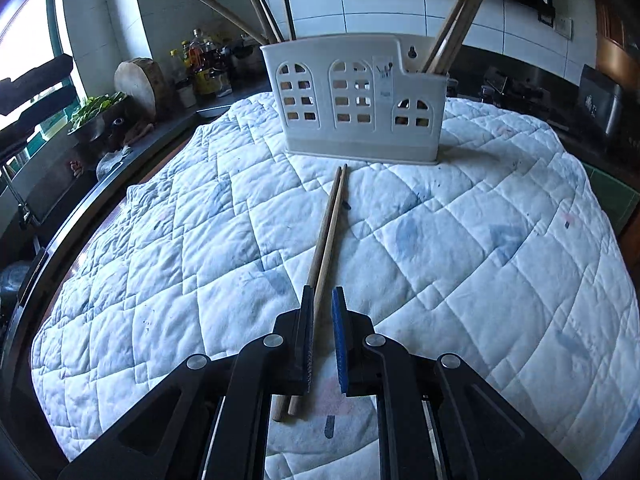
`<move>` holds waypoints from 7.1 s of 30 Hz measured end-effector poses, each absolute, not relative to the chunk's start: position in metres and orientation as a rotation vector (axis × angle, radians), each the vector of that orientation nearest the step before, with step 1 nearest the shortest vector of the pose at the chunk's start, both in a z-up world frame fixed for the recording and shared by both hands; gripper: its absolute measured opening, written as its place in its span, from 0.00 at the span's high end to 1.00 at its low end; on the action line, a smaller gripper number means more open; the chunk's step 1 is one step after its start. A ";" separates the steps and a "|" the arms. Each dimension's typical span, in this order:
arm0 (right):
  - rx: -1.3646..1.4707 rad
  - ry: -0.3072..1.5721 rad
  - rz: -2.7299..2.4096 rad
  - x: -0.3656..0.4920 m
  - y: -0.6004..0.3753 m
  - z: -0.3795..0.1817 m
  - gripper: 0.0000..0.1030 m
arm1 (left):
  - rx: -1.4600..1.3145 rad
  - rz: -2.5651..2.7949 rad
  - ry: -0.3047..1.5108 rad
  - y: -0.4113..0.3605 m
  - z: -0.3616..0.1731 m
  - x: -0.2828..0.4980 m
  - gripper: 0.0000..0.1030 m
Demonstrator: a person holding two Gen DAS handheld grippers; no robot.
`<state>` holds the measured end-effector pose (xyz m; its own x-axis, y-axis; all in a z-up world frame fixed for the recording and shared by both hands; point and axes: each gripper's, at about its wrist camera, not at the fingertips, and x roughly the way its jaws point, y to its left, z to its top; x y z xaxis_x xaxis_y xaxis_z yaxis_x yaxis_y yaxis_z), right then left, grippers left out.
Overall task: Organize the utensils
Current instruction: 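Move both tools back down toward the last loose chopsticks, then close the right tool on one chopstick while the left tool closes on the other, then lift both chopsticks and carry them over the white holder with both tools, then lower the chopsticks into the holder and open both tools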
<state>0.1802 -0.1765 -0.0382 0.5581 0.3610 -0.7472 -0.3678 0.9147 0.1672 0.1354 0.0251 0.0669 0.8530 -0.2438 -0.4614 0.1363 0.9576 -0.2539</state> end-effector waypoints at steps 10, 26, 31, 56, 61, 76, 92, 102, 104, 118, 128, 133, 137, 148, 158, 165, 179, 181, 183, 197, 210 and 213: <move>0.000 0.915 0.422 0.188 -0.168 -0.053 0.91 | -0.267 -0.147 0.580 0.043 0.030 0.130 0.47; -0.040 0.926 0.378 0.192 -0.164 -0.058 0.91 | -0.280 -0.149 0.614 0.041 0.013 0.125 0.47; -0.021 0.940 0.385 0.197 -0.164 -0.061 0.91 | -0.292 -0.149 0.622 0.041 0.010 0.124 0.47; 0.005 0.792 0.345 0.163 -0.209 -0.019 0.94 | -0.228 -0.270 0.765 -0.042 -0.026 0.126 0.47; 0.016 0.749 0.349 0.150 -0.223 -0.004 0.94 | -0.205 -0.299 0.820 -0.074 -0.042 0.132 0.49; 0.013 0.747 0.346 0.138 -0.247 -0.002 0.94 | -0.188 -0.241 0.922 -0.110 -0.076 0.174 0.70; 0.018 0.714 0.353 0.136 -0.245 0.017 0.94 | -0.124 -0.228 0.863 -0.084 -0.053 0.169 0.93; -0.011 0.684 0.378 0.148 -0.229 0.042 0.94 | -0.169 -0.265 0.731 -0.051 -0.007 0.163 0.94; -0.023 0.680 0.376 0.151 -0.226 0.045 0.94 | -0.158 -0.274 0.725 -0.049 -0.003 0.166 0.94; -0.031 0.685 0.386 0.155 -0.220 0.045 0.94 | -0.080 -0.298 0.864 -0.058 -0.057 0.166 0.76; -0.025 0.695 0.384 0.157 -0.222 0.040 0.94 | -0.069 -0.291 0.909 -0.062 -0.076 0.175 0.77; -0.023 0.692 0.385 0.158 -0.223 0.041 0.94 | -0.020 -0.268 0.910 -0.067 -0.076 0.175 0.94; -0.029 0.682 0.386 0.158 -0.221 0.046 0.94 | -0.025 -0.283 0.902 -0.063 -0.066 0.174 0.95; -0.048 0.644 0.392 0.167 -0.217 0.074 0.94 | -0.090 -0.330 0.763 -0.042 -0.001 0.173 0.95; -0.086 0.640 0.393 0.195 -0.222 0.131 0.94 | -0.029 -0.358 0.670 -0.039 0.062 0.190 0.95; -0.113 0.631 0.367 0.219 -0.230 0.182 0.94 | -0.003 -0.366 0.596 -0.040 0.113 0.207 0.95; -0.139 0.732 0.334 0.282 -0.226 0.188 0.94 | 0.023 -0.239 0.404 -0.043 0.202 0.268 0.95; -0.140 0.749 0.336 0.289 -0.225 0.183 0.94 | 0.028 -0.218 0.397 -0.044 0.202 0.278 0.95; -0.147 0.763 0.338 0.296 -0.223 0.177 0.94 | 0.026 -0.205 0.399 -0.043 0.198 0.286 0.95; -0.155 0.858 0.352 0.325 -0.207 0.141 0.93 | -0.001 -0.198 0.504 -0.034 0.161 0.322 0.95; -0.137 0.802 0.341 0.322 -0.211 0.144 0.75 | 0.006 -0.200 0.486 -0.038 0.164 0.308 0.76; -0.127 0.773 0.336 0.311 -0.216 0.152 0.69 | -0.002 -0.212 0.472 -0.038 0.170 0.296 0.76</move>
